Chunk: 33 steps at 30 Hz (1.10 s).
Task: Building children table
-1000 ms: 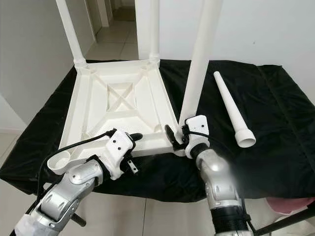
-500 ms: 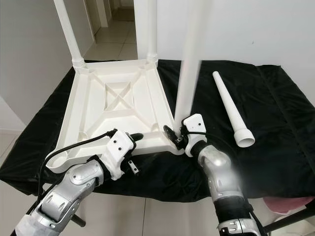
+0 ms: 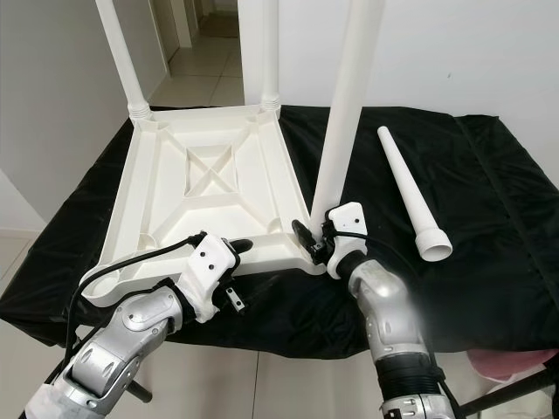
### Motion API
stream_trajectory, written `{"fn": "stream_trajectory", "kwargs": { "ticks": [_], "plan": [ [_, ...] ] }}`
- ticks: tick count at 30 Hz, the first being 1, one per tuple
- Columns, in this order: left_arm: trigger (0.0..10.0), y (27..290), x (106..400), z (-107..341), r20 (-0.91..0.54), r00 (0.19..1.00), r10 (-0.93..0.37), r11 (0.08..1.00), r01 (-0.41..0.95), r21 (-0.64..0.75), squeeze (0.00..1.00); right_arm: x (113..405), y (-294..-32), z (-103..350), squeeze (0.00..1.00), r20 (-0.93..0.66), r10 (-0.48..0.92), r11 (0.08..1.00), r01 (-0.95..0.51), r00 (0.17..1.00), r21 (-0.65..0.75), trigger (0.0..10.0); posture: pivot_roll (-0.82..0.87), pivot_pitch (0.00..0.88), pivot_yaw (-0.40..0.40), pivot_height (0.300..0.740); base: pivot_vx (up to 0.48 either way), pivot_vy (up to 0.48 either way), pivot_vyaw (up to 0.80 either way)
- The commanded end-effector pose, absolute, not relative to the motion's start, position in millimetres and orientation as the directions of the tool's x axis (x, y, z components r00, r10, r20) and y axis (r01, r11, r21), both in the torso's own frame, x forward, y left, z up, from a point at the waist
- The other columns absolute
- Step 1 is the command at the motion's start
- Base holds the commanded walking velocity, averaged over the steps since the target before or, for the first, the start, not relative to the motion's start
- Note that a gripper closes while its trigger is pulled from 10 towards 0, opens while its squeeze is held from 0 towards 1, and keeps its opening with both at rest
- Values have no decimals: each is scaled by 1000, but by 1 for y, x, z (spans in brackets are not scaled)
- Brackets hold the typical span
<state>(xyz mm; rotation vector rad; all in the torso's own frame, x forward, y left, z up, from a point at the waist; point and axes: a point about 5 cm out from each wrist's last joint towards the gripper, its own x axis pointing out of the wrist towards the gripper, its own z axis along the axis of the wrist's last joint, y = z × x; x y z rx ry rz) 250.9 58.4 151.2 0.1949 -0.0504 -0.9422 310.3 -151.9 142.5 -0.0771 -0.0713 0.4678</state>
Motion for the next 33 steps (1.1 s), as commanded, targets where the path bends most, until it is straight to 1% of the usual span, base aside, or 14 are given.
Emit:
{"fn": "stream_trajectory", "kwargs": {
  "ticks": [1, 4, 8, 9, 10, 12, 14, 15, 16, 19, 21, 22, 25, 33],
  "plan": [
    [10000, 58, 248, 149, -61, 553, -831, 534, 823, 193, 0, 304, -143, 130, 0, -3, 455, 889, -454, 891, -55, 10000, -42, 37, 37, 740, 0, 0, 0],
    [10000, 57, 248, 149, -61, 549, -834, 530, 826, 193, 0, 300, -136, 134, 0, 7, 395, 918, -395, 919, -30, 10000, -42, 37, 37, 740, 0, 0, 0],
    [10000, 57, 248, 149, -61, 547, -835, 528, 827, 192, 0, 298, -133, 136, 0, 3, 359, 933, -358, 933, -26, 10000, -49, 34, 33, 740, 0, 0, 0],
    [10000, 57, 248, 149, -61, 546, -835, 527, 828, 192, 0, 297, -129, 136, 0, -2, 325, 946, -325, 946, 1, 10000, -49, 30, 27, 740, 0, 0, 0],
    [10000, 57, 248, 149, -61, 546, -835, 527, 828, 192, 0, 297, -129, 136, 0, -2, 325, 946, -325, 946, 1, 10000, -49, 30, 27, 740, 0, 0, 0],
    [10000, 56, 248, 148, -60, 546, -836, 527, 828, 192, 0, 293, -125, 133, 0, -24, 227, 974, -227, 974, 23, 10000, -49, 30, 27, 740, 0, 0, 0],
    [10000, 56, 248, 148, -60, 546, -836, 527, 828, 192, 0, 293, -125, 133, 0, -24, 227, 974, -227, 974, 23, 10000, -49, 30, 27, 740, 0, 0, 0],
    [10000, 56, 247, 148, -60, 545, -836, 526, 829, 192, 0, 290, -124, 130, 0, -31, 147, 989, -147, 989, 18, 10000, -49, 30, 27, 740, 0, 0, 0],
    [10000, 56, 247, 148, -60, 543, -837, 524, 829, 192, 0, 288, -124, 130, 0, -30, 111, 994, -111, 993, 12, 10000, -49, 30, 27, 740, 0, 0, 0],
    [10000, 55, 247, 148, -61, 542, -838, 523, 830, 193, 0, 288, -124, 129, 0, -29, 91, 996, -90, 995, 8, 10000, -49, 30, 27, 740, 0, 0, 0],
    [10000, 56, 248, 149, -62, 541, -838, 521, 830, 199, 0, 284, -127, 131, 0, -20, -36, 999, 37, 999, 11, 10000, -41, 27, 24, 740, 0, 0, 0],
    [10000, 56, 248, 149, -62, 541, -838, 521, 830, 199, 0, 284, -127, 131, 0, -20, -36, 999, 37, 999, 11, 10000, -41, 27, 24, 740, 0, 0, 0],
    [10000, 56, 250, 150, -59, 545, -837, 524, 827, 206, 0, 279, -127, 132, 0, -20, -126, 992, 126, 992, 22, 10000, -41, 27, 24, 740, 0, 0, 0],
    [10000, 58, 249, 149, -64, 548, -834, 526, 825, 207, 0, 278, -126, 132, 0, -29, -176, 984, 177, 984, 19, 10000, -32, 17, 24, 740, 0, 0, 0]
  ]
}}
